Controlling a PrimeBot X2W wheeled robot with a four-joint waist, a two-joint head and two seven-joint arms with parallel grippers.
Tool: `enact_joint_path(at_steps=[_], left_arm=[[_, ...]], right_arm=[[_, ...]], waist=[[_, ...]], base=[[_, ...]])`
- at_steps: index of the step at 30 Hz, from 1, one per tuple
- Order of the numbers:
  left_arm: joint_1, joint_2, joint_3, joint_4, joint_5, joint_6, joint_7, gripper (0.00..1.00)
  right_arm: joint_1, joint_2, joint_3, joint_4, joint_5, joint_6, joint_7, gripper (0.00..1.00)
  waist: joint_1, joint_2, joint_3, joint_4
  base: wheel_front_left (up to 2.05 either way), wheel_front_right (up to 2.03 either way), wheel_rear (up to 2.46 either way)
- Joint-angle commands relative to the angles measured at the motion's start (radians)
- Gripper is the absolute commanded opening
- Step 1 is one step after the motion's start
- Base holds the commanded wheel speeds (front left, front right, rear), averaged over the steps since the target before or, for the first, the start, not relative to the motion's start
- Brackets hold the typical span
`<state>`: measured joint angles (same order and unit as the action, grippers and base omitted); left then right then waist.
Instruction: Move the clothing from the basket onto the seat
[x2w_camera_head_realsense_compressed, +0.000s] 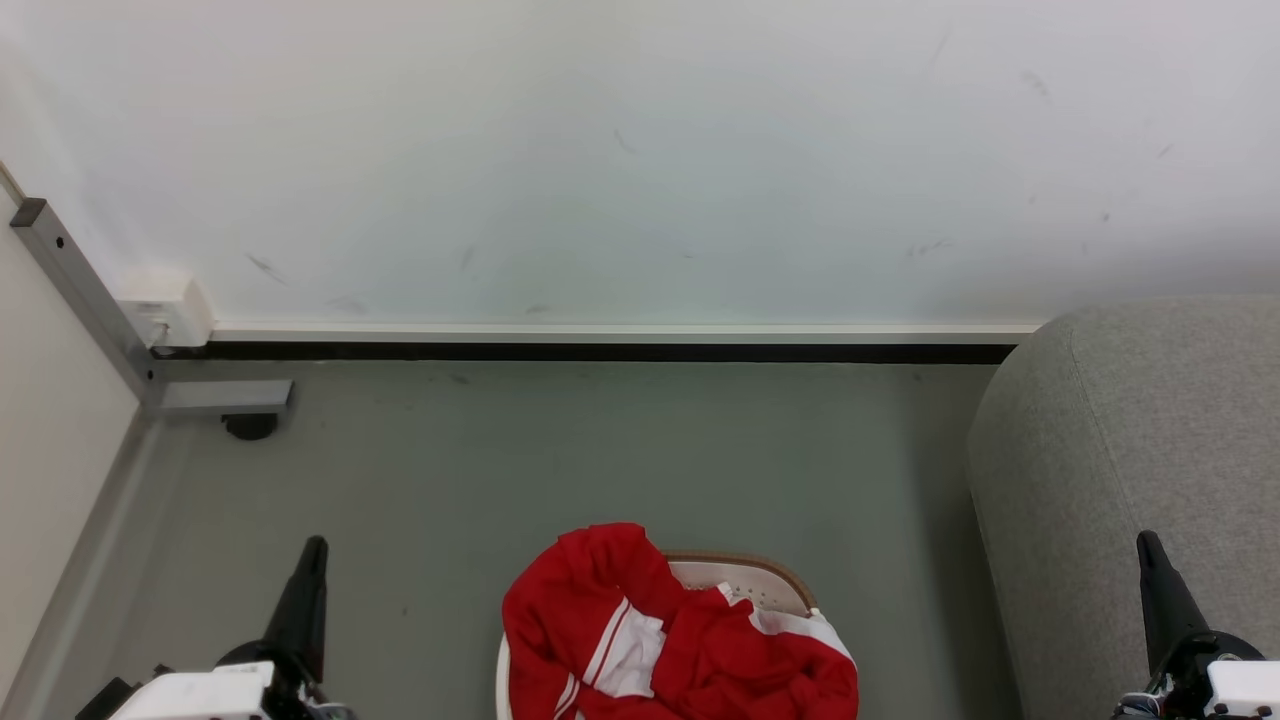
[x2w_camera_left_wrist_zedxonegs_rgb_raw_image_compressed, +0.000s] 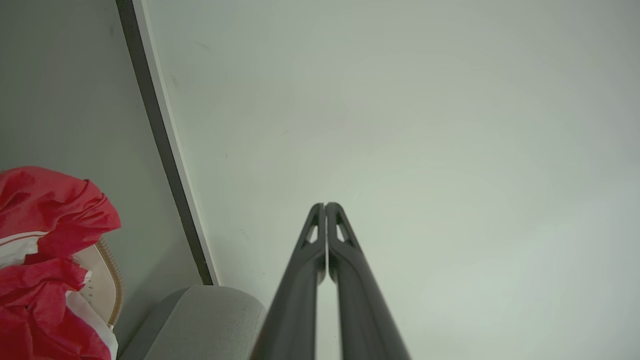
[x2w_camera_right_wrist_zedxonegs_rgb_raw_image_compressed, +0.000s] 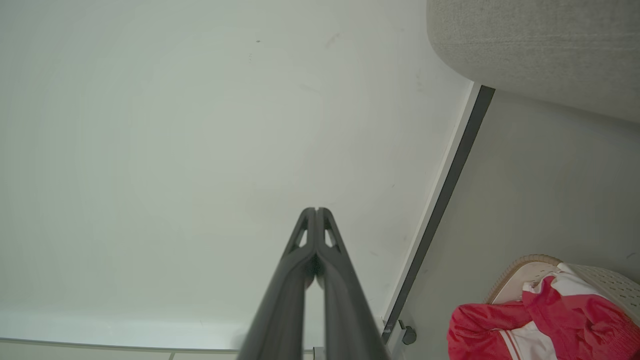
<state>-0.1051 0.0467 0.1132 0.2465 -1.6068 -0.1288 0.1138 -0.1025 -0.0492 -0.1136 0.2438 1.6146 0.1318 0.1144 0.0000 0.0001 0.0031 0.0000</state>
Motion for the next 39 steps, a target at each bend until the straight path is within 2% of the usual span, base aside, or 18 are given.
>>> enact_joint_path(at_steps=[1, 11, 12, 13, 14, 15, 28, 35, 39], left_arm=[[-0.008, 0.007, 0.002, -0.003, -0.012, -0.004, 0.004, 0.00], [-0.008, 0.007, 0.002, -0.003, -0.012, -0.004, 0.004, 0.00], [0.000, 0.000, 0.000, 0.000, 0.000, 0.000, 0.000, 1.00], [0.003, -0.002, -0.001, 0.005, 0.000, 0.000, -0.002, 1.00], [0.011, -0.005, -0.002, 0.015, 0.000, 0.000, -0.002, 0.00], [0.013, -0.006, -0.004, 0.015, 0.000, 0.000, -0.005, 1.00], [0.003, -0.003, -0.036, -0.020, 0.059, 0.000, -0.071, 1.00], [-0.002, -0.002, -0.040, -0.036, 0.166, 0.000, -0.102, 1.00], [-0.004, -0.002, -0.042, -0.050, 0.265, -0.001, -0.118, 1.00]], right_arm=[[-0.012, -0.001, -0.002, 0.003, -0.004, -0.002, 0.002, 0.00], [-0.012, -0.001, -0.002, 0.003, -0.004, -0.002, 0.002, 0.00], [0.000, 0.000, 0.000, 0.000, 0.000, 0.000, 0.000, 1.00], [0.004, 0.001, 0.002, 0.005, 0.000, 0.000, -0.001, 1.00], [0.010, 0.003, 0.003, 0.014, 0.000, 0.000, -0.002, 0.00], [0.012, 0.004, 0.006, 0.014, 0.000, 0.000, -0.004, 1.00], [0.000, 0.003, 0.065, -0.014, -0.023, 0.000, -0.070, 1.00], [-0.011, -0.006, 0.109, -0.031, -0.114, 0.000, -0.102, 1.00], [-0.013, -0.007, 0.120, -0.046, -0.187, 0.000, -0.119, 1.00]], waist=[[0.0000, -0.0001, 0.000, 0.000], [0.0000, -0.0001, 0.000, 0.000], [0.0000, -0.0001, 0.000, 0.000], [0.0000, -0.0001, 0.000, 0.000], [0.0000, -0.0001, 0.000, 0.000], [0.0000, -0.0001, 0.000, 0.000], [0.0000, -0.0001, 0.002, -0.003], [0.0000, -0.0001, 0.003, -0.005], [0.0000, -0.0001, 0.004, -0.006]], base=[[0.00, 0.00, 0.00], [0.00, 0.00, 0.00], [0.00, 0.00, 0.00], [0.00, 0.00, 0.00], [0.00, 0.00, 0.00], [0.00, 0.00, 0.00], [0.00, 0.00, 0.00], [0.00, 0.00, 0.00], [0.00, 0.00, 0.00]])
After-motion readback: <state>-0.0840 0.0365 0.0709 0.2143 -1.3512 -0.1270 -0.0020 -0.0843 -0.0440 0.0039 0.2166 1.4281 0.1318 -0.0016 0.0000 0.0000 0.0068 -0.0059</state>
